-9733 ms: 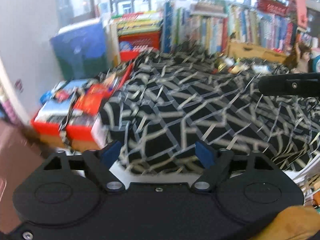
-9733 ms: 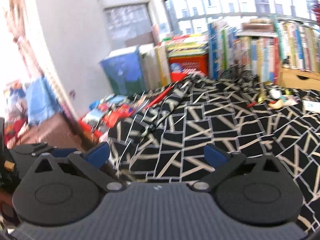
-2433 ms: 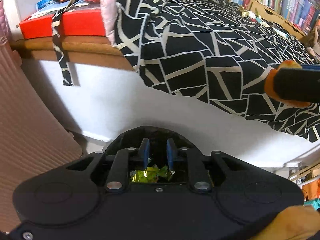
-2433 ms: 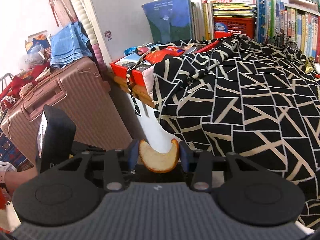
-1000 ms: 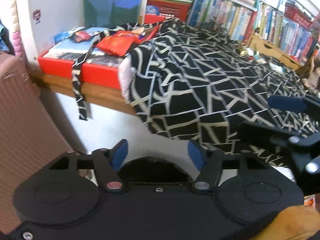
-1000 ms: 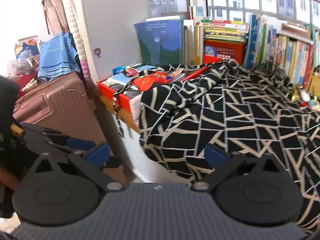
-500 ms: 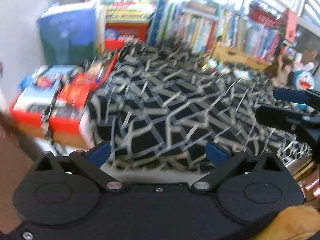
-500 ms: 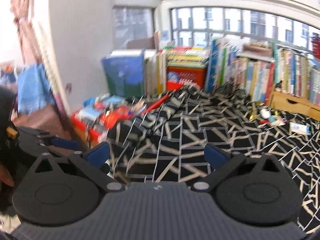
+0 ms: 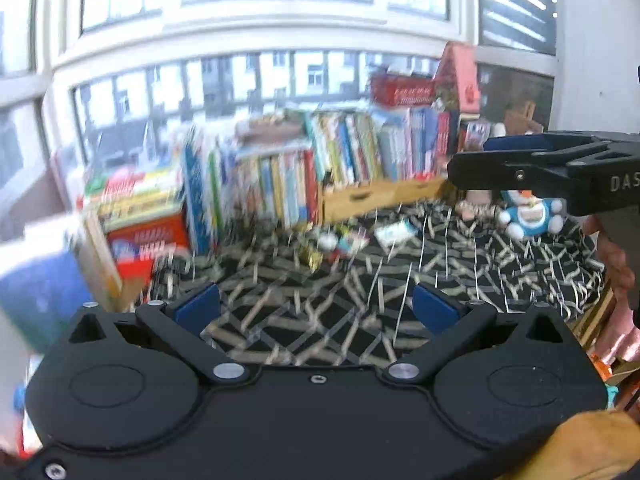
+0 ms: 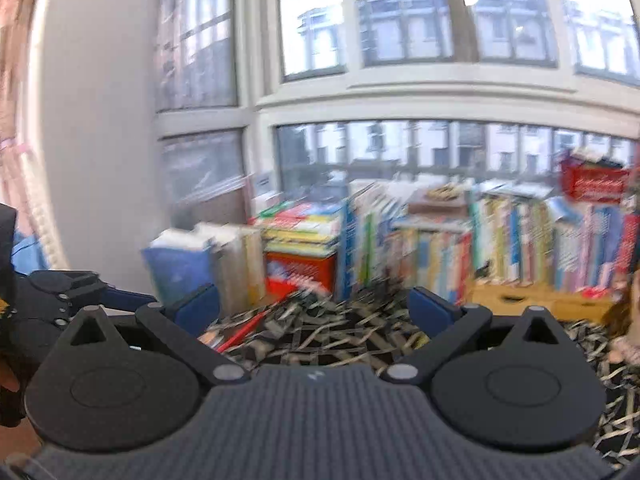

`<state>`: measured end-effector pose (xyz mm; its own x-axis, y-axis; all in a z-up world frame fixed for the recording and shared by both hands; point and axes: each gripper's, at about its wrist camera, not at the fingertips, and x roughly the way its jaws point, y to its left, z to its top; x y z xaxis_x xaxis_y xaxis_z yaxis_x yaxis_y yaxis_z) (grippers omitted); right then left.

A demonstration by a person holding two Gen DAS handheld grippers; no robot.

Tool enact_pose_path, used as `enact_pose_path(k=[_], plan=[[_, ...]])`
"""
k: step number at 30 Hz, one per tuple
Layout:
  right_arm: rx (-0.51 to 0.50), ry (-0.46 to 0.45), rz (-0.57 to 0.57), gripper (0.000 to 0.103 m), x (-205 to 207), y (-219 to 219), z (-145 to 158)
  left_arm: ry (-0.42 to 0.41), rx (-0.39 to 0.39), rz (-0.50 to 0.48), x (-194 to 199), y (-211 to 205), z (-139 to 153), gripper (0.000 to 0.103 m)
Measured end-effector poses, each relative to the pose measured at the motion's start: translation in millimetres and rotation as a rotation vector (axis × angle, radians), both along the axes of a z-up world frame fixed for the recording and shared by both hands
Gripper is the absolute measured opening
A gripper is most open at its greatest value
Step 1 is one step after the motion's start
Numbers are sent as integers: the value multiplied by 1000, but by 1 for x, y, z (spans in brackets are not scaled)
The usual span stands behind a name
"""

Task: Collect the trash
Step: 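Swing both open tools back toward the bed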

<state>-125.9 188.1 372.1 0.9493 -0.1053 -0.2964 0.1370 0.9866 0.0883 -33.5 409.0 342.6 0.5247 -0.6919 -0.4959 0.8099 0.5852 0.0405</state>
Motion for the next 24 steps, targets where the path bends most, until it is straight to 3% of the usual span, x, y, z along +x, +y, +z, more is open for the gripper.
enact_pose_path(k=[8, 13, 18, 24], plan=[[36, -78, -109, 103, 15, -82, 25, -11, -129, 7, 54, -91, 40, 102], [48, -72, -186, 103, 39, -144, 17, 16, -133, 39, 101, -161, 42, 103], [32, -29, -164, 103, 65, -203, 4, 50, -131, 85, 144, -221, 20, 103], [-28, 44, -165, 103, 103, -255, -41, 150, -38, 182, 204, -277, -39, 103]])
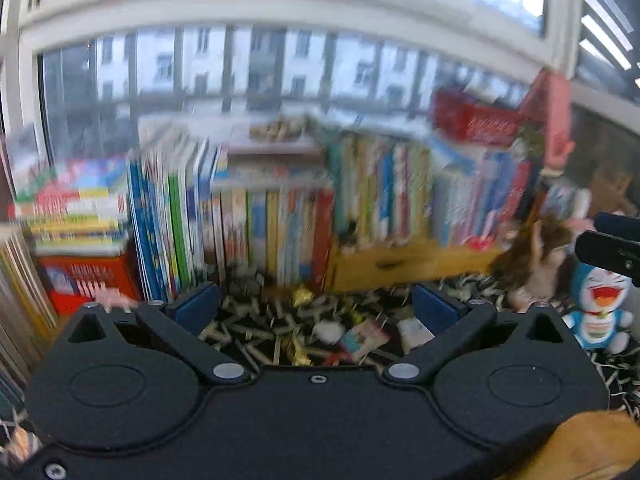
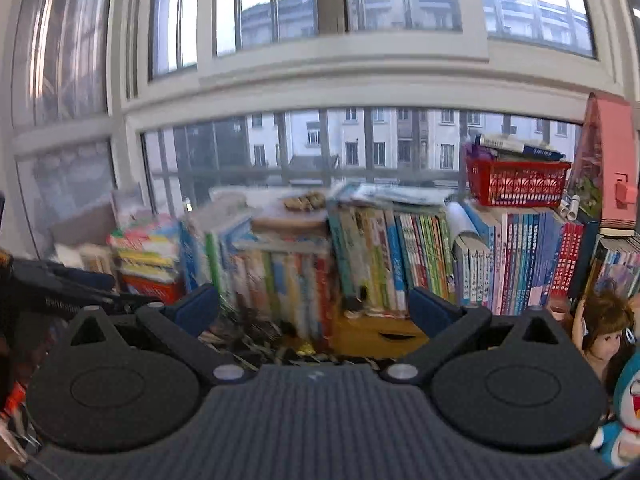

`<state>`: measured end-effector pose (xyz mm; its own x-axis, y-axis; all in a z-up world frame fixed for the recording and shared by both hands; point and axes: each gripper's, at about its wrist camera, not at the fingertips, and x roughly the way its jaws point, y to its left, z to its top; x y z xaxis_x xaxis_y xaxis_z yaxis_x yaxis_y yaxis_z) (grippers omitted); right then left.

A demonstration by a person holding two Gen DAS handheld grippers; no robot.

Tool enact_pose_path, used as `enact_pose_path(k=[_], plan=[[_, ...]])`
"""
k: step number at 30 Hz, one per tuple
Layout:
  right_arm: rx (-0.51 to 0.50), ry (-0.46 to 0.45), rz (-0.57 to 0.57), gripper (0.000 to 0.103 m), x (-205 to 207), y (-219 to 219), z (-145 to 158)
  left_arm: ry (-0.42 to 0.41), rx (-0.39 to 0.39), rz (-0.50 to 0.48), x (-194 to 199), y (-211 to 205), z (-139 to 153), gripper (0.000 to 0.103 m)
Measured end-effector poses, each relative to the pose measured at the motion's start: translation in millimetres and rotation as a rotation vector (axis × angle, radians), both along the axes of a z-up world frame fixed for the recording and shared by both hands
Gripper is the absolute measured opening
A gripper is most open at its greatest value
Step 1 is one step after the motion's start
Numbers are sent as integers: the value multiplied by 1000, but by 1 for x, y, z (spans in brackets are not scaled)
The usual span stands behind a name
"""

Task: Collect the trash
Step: 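Swing both open tools back toward the bed, then grasp the gold foil bag with the left tool while the right tool grasps the RICE packet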

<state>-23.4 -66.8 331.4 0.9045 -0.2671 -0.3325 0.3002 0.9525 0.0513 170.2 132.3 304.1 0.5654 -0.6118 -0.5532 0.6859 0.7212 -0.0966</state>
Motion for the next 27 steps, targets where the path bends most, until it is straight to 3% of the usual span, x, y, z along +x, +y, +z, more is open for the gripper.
enact_pose_path(k=[3, 5, 12, 16, 21, 24, 27], plan=[[-17, 49, -3, 103, 26, -19, -40, 23, 13, -37, 27, -24, -41, 103], [22, 94, 4, 103, 46, -32, -66, 22, 31, -53, 44, -41, -67, 103], [147, 273, 41, 103, 118, -69, -170, 125, 117, 36, 98, -80, -164, 102], [215, 299, 47, 103, 142, -90, -218, 205, 143, 61, 123, -87, -212, 102], [175, 337, 58, 103, 174, -93, -257, 264, 167, 61, 139, -99, -247, 101], [170, 345, 71, 103, 190, -92, -274, 233, 227, 85, 139, -110, -259, 100], [183, 362, 61, 103, 202, -92, -289, 218, 219, 69, 139, -118, -268, 97]])
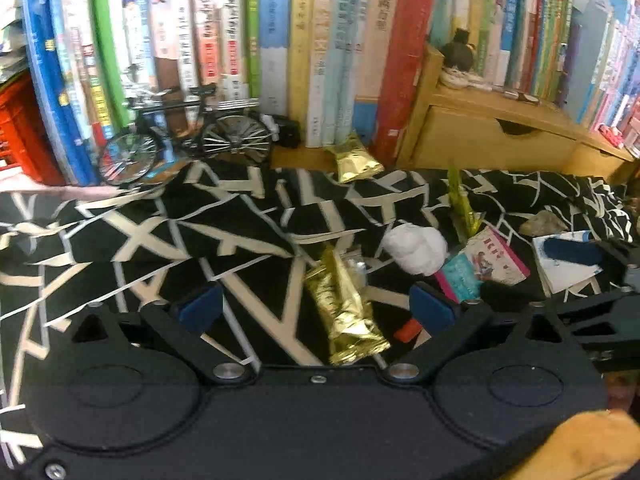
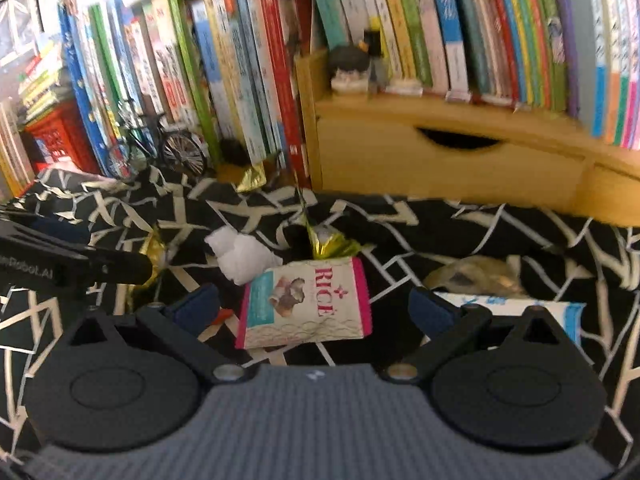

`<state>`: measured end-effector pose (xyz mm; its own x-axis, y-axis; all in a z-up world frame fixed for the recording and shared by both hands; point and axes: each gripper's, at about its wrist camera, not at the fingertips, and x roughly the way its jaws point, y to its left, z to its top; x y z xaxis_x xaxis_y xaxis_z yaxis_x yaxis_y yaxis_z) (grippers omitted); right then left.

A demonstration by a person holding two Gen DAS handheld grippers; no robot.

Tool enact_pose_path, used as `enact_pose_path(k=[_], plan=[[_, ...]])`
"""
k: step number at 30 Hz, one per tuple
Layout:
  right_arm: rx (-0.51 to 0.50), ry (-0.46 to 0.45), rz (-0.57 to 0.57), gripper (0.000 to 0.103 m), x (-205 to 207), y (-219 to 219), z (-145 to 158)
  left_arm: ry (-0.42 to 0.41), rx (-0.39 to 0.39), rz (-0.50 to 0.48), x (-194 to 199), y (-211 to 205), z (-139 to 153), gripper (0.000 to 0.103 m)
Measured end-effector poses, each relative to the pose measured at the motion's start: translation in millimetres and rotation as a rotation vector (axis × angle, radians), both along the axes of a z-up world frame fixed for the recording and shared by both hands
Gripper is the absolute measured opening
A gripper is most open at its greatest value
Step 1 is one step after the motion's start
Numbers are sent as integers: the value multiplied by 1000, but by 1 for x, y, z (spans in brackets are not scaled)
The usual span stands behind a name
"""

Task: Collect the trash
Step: 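Grasp the gold foil bag with the left tool while the right tool grasps the RICE packet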

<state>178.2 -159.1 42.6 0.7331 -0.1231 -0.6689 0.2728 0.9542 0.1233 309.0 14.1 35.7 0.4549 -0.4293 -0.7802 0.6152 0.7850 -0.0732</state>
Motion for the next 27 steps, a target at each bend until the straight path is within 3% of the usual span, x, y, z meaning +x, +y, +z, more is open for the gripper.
enact_pose_path(k=[6, 12, 18, 21, 23, 25, 27], plan=[[-38, 29, -33, 103, 9, 3, -17, 5, 38, 38, 4, -12, -19, 72], [-88, 11, -25, 95, 5, 5, -20, 15, 1, 71, 2, -6, -25, 70], [-115, -18, 17, 95, 6, 13, -14, 21, 5, 82, 3, -4, -25, 70], [-142, 20, 53, 99, 16, 19, -15, 27, -2, 90, 3, -4, -24, 69], [-153, 53, 53, 93, 21, 20, -20, 21, 6, 95, 3, -5, -24, 69], [-131, 40, 40, 92, 18, 18, -24, 12, 10, 97, 2, -6, -24, 67], [-114, 29, 28, 88, 15, 16, -25, 7, 1, 106, 2, -5, -25, 59]])
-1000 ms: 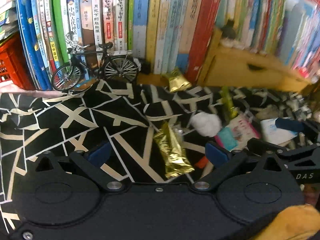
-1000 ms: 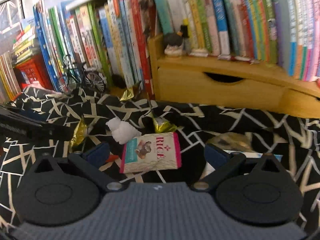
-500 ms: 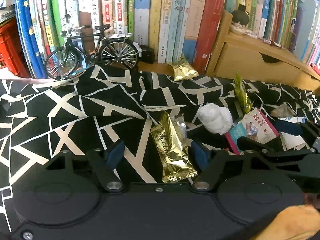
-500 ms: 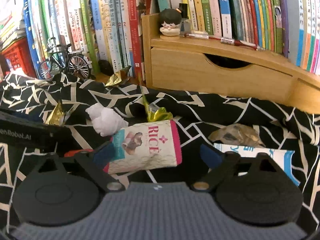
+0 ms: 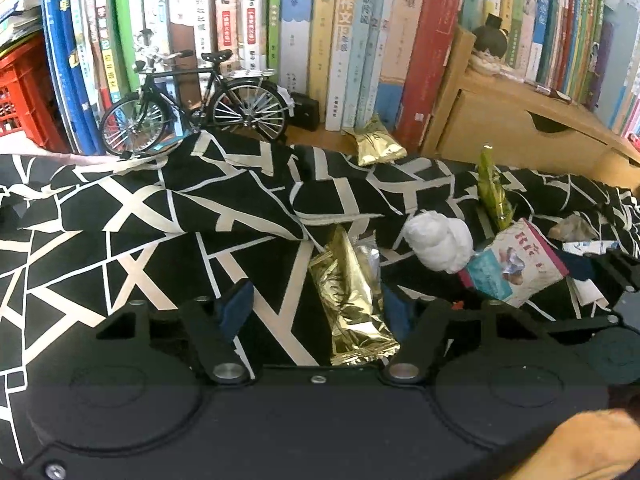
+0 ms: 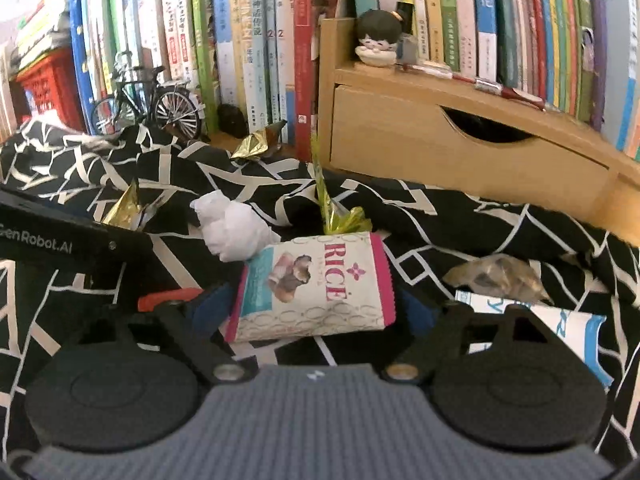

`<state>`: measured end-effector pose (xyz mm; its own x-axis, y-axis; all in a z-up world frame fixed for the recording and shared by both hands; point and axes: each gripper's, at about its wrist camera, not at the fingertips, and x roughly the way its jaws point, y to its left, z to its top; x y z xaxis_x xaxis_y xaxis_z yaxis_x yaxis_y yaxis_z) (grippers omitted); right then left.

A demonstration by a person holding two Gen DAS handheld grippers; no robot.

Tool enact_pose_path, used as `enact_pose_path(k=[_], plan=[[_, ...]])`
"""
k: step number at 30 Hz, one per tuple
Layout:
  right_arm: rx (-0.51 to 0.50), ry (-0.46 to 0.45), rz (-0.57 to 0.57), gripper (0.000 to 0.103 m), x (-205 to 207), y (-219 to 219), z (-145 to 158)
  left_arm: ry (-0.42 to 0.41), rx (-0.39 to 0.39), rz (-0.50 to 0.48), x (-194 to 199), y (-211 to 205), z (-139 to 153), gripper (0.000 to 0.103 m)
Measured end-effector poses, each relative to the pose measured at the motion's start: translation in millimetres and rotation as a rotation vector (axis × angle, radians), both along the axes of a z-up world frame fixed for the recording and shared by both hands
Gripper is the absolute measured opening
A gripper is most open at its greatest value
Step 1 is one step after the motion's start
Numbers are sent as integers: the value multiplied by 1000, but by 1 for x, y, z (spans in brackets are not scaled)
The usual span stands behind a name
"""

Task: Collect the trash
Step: 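Grasp the gold foil bag with the left tool while the right tool grasps the RICE packet, then carry the gold foil bag and RICE packet off the bed to the black bin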

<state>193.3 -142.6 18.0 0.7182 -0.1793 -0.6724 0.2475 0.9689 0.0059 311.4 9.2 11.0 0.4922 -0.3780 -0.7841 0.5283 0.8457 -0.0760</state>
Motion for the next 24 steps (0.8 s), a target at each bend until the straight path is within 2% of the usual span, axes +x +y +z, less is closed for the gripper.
enact_pose_path(k=[2, 4, 6, 11, 15, 24], plan=[[-2, -11, -4, 74, -3, 1, 1, 12, -28, -1, 1, 3, -1, 49], [-10, -21, -4, 68, -6, 2, 1, 5, -34, -13, -1, 3, -1, 42], [-18, -34, -9, 67, -10, 5, 2, 2, -36, -35, -3, 2, 0, 30], [-16, -59, -21, 65, -21, 7, 8, 10, -52, -36, -8, 4, 4, 30], [25, -84, -32, 66, -32, 4, 22, 12, -79, -16, -14, 10, 10, 30], [64, -138, -67, 66, -68, 15, 57, -14, -87, -40, -43, 29, 31, 30]])
